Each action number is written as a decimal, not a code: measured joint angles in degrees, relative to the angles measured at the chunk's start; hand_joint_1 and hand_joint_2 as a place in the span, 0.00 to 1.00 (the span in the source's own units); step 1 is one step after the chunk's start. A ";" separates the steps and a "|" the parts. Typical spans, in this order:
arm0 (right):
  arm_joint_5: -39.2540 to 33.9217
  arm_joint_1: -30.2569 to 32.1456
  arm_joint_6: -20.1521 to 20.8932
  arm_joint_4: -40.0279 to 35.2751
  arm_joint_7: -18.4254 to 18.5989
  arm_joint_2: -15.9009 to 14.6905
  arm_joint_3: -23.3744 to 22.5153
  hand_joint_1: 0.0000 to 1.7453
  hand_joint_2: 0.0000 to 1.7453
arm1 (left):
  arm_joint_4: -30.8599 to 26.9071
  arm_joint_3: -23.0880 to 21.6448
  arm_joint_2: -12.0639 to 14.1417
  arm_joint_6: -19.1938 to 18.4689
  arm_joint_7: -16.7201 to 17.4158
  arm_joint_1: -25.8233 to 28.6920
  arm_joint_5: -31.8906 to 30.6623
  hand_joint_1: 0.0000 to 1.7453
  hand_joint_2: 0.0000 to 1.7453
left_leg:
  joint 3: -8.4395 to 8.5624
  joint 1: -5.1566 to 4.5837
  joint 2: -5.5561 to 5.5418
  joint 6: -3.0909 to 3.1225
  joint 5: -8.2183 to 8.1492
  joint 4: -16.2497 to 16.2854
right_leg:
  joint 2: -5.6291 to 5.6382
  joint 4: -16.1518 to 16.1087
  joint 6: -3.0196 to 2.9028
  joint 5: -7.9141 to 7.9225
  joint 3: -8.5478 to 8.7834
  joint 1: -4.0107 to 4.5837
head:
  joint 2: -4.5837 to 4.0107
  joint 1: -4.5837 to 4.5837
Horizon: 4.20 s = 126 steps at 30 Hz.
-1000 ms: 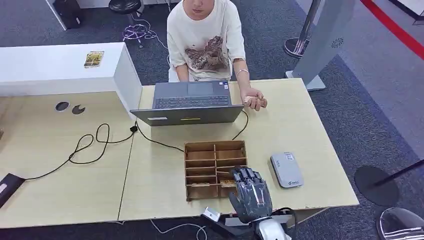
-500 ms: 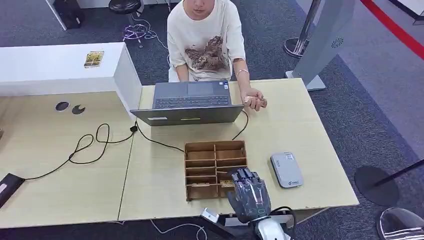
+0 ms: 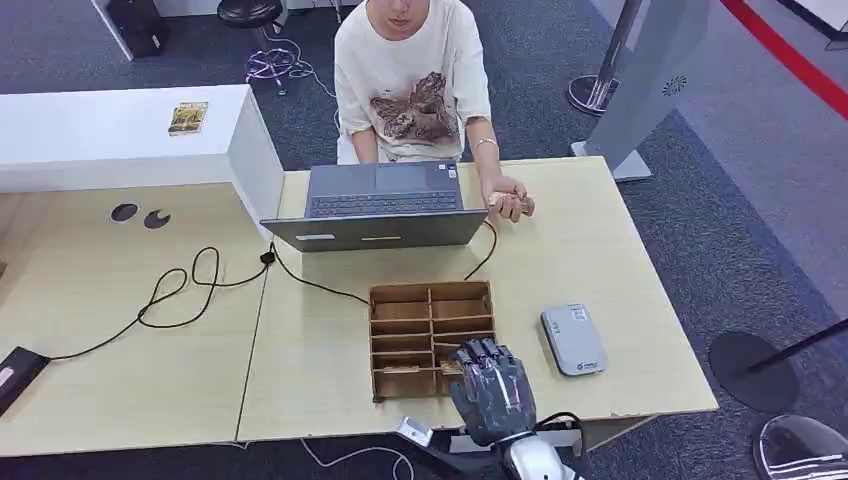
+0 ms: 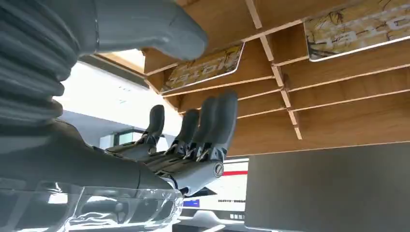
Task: Pass the card to the sensor for recognition and then transmit it.
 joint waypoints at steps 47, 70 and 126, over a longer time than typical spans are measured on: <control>-9.76 5.60 -4.61 -5.96 -19.18 3.93 -10.53 0.83 1.00 | 0.00 0.00 0.00 0.00 -0.02 -0.01 0.09 0.00 0.00 | 0.00 0.00 0.00 0.00 0.00 0.00 | 0.00 0.00 0.00 0.00 -0.02 0.00 | 0.02 0.00; -22.95 8.21 -2.97 -13.81 -31.47 4.37 -15.60 0.96 1.00 | 0.00 0.00 0.04 -0.02 -0.37 0.05 0.26 0.00 0.00 | 0.00 0.00 0.00 0.00 0.00 0.00 | 0.00 0.00 0.00 0.00 -0.01 0.00 | 0.00 0.00; -24.00 -26.67 10.30 -7.76 -27.56 -0.52 -23.58 1.00 1.00 | 0.00 -0.85 0.13 -1.73 -0.13 -0.42 -3.04 0.00 0.00 | -0.01 -0.01 -0.03 -0.01 0.20 0.02 | 0.01 0.02 0.11 0.20 0.00 -0.01 | 0.02 -0.02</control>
